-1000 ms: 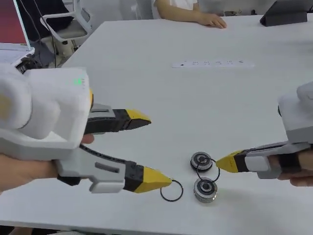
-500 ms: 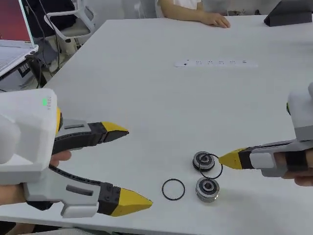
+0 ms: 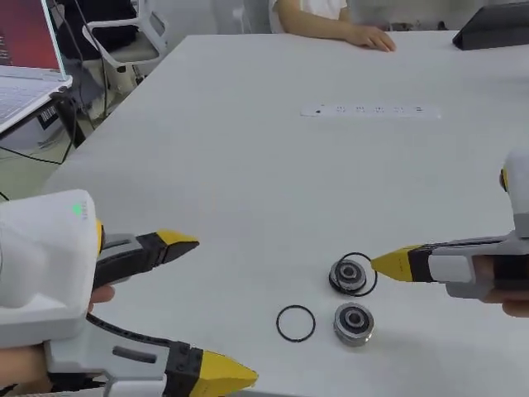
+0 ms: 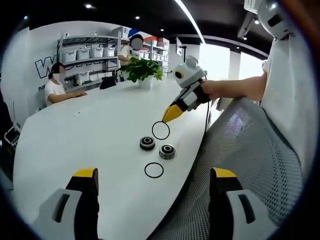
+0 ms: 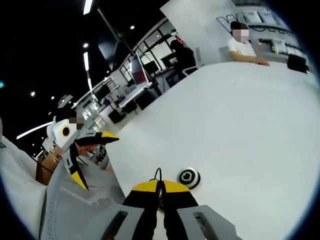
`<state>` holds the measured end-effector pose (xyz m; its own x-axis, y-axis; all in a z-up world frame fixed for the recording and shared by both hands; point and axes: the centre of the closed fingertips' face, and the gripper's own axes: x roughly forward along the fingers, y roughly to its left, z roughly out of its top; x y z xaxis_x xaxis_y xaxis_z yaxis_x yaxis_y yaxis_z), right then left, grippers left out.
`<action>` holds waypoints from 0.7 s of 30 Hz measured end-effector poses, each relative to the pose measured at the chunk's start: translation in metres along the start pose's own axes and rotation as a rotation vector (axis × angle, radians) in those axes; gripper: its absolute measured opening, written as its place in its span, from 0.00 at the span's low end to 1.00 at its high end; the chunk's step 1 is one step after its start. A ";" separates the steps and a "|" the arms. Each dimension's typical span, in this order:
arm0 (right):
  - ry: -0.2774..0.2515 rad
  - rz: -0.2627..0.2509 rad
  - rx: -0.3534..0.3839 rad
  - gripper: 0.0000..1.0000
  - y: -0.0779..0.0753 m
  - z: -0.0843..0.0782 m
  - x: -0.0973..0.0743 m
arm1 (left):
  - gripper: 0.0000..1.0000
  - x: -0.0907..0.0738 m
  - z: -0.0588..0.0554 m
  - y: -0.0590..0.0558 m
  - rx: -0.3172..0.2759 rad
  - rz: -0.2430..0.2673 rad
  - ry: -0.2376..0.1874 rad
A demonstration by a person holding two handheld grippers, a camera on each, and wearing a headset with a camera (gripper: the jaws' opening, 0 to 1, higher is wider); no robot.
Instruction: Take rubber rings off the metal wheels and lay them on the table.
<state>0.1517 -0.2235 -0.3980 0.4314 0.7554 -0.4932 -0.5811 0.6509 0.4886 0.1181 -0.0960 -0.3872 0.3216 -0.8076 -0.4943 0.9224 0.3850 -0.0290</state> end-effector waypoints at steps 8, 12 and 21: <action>-0.039 0.033 -0.005 0.00 0.011 0.008 -0.001 | 0.90 0.001 -0.003 0.001 -0.006 0.009 0.008; -0.053 0.044 -0.007 0.00 0.014 0.011 0.000 | 0.90 0.002 -0.004 0.002 -0.014 0.012 0.007; -0.062 0.071 -0.028 0.00 0.029 0.014 0.008 | 0.89 0.001 -0.004 0.004 -0.030 0.023 -0.006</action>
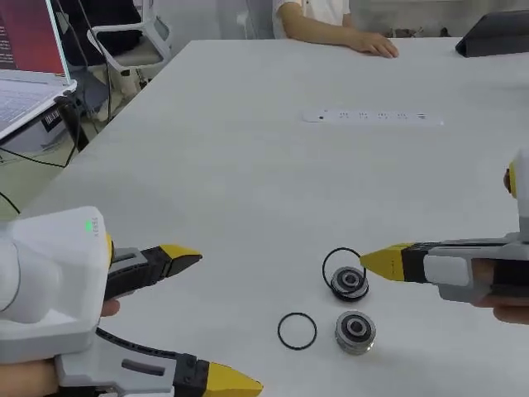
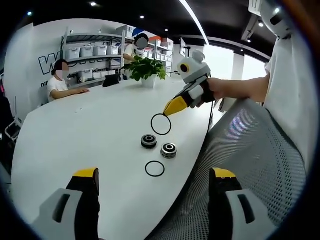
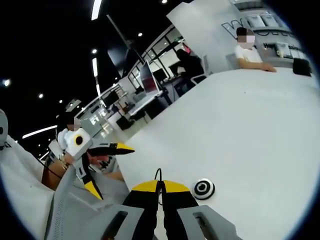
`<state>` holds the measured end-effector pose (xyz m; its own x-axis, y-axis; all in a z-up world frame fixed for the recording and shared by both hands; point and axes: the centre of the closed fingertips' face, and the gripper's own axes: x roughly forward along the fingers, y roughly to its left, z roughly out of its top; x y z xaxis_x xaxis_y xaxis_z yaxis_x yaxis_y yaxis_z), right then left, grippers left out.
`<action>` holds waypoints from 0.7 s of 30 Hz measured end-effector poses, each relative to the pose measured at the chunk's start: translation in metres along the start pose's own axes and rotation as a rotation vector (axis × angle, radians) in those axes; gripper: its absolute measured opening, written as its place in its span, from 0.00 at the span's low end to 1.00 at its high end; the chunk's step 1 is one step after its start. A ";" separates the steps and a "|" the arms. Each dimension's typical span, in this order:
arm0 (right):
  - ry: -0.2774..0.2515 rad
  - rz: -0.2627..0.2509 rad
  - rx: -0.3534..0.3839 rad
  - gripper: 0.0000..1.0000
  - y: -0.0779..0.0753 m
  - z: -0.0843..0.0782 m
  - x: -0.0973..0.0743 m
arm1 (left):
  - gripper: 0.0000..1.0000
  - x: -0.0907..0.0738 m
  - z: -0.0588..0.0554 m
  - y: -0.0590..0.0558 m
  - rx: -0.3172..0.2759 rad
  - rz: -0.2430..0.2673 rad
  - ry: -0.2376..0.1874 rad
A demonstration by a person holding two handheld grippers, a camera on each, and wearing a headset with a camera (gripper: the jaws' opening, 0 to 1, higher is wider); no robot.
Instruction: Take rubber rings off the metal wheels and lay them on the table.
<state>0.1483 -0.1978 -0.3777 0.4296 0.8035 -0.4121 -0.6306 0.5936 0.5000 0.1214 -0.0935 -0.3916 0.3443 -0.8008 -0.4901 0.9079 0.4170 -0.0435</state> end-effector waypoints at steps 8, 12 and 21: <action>0.053 0.018 -0.039 0.00 0.010 -0.011 0.014 | 0.88 0.000 0.001 0.000 -0.009 -0.004 -0.012; 0.077 0.021 -0.050 0.00 0.011 -0.017 0.019 | 0.89 0.000 0.002 0.000 -0.018 -0.005 -0.018; 0.136 0.013 -0.090 0.00 0.012 -0.032 0.032 | 0.88 0.001 -0.002 -0.002 -0.019 -0.009 0.004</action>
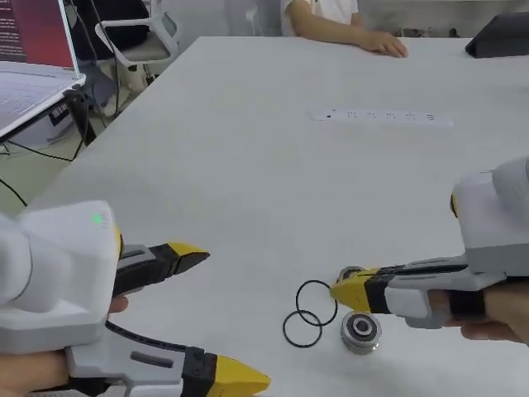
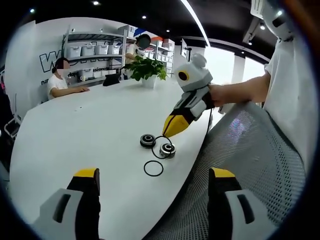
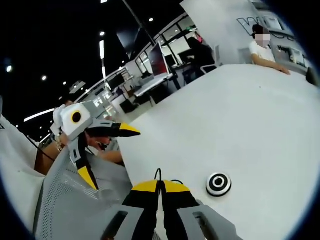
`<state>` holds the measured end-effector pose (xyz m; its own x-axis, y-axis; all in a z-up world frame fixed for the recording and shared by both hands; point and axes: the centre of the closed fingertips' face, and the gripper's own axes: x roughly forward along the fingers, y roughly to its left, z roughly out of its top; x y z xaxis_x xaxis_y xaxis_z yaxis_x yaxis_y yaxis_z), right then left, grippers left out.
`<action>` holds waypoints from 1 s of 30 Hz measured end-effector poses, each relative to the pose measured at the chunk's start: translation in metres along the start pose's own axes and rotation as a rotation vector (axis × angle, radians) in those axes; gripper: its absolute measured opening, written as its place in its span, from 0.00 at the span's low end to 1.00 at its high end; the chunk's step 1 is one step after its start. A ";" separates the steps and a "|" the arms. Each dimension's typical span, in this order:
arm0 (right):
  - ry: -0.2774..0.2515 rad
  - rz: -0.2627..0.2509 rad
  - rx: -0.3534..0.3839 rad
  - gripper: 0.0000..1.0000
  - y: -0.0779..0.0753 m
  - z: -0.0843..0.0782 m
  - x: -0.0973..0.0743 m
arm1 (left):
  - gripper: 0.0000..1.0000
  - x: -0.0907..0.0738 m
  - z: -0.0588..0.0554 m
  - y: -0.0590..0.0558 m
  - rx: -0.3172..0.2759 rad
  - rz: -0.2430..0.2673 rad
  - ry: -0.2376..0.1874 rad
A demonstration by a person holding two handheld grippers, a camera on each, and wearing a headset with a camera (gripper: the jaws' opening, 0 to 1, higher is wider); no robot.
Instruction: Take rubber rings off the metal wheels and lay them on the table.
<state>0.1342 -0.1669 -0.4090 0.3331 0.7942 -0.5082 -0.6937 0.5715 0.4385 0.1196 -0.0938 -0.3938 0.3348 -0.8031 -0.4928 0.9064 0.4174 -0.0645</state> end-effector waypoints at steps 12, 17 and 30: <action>0.073 -0.030 -0.073 0.00 -0.005 -0.018 0.011 | 0.87 0.000 -0.002 0.002 -0.007 0.012 0.005; 0.098 -0.045 -0.105 0.00 -0.008 -0.024 0.013 | 0.87 0.000 -0.003 0.003 -0.009 0.014 0.009; 0.111 -0.067 -0.179 0.00 -0.013 -0.029 0.017 | 0.86 0.000 -0.004 0.003 -0.001 0.014 0.014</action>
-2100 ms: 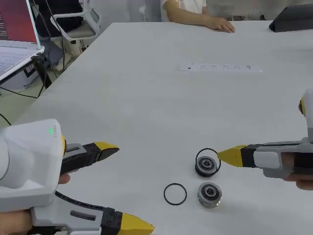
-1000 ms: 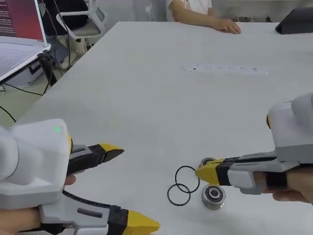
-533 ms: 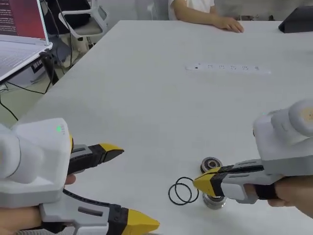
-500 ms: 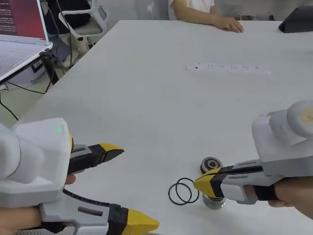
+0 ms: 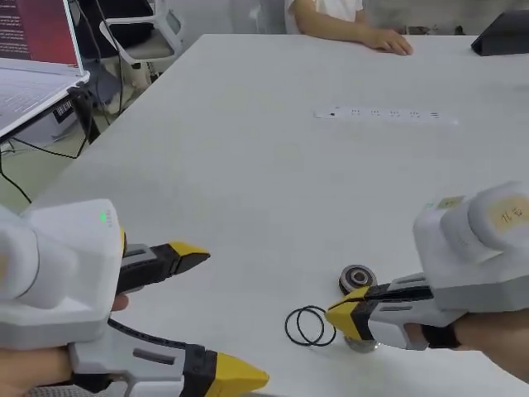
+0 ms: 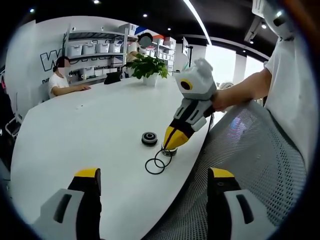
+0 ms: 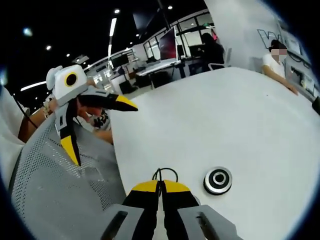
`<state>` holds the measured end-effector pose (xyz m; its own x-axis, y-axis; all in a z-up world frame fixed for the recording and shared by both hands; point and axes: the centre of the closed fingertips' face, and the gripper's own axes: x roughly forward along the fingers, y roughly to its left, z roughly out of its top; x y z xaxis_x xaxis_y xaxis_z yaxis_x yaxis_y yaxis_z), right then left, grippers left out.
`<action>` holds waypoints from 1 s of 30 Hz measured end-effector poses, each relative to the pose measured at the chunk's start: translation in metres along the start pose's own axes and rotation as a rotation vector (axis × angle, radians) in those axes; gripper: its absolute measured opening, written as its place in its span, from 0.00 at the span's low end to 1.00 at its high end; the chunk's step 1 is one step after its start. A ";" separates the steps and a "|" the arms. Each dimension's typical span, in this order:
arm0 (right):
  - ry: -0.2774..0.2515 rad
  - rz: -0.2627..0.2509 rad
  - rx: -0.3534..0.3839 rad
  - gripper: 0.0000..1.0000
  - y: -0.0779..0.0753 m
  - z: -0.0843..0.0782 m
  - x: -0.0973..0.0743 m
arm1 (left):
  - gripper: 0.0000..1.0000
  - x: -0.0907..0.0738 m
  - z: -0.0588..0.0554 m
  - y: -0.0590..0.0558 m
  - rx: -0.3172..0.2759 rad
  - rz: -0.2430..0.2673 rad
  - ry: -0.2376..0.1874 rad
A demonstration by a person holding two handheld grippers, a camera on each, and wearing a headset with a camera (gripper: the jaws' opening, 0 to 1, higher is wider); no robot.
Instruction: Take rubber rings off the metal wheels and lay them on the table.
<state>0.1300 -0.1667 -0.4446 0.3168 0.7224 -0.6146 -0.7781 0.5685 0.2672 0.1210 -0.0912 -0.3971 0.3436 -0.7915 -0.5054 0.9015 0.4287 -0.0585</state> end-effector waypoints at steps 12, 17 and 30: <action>0.015 -0.037 -0.038 0.00 -0.008 -0.005 0.003 | 0.84 0.000 0.000 0.000 -0.001 0.002 -0.001; 0.019 -0.053 -0.065 0.00 -0.011 -0.006 0.005 | 0.84 0.000 0.000 0.001 0.000 0.003 0.002; 0.011 -0.089 -0.071 0.03 -0.022 -0.005 0.003 | 0.83 -0.001 -0.001 0.001 -0.003 0.007 0.002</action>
<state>0.1459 -0.1787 -0.4561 0.3808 0.6657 -0.6417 -0.7836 0.6008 0.1583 0.1217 -0.0897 -0.3975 0.3498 -0.7877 -0.5072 0.8982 0.4359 -0.0574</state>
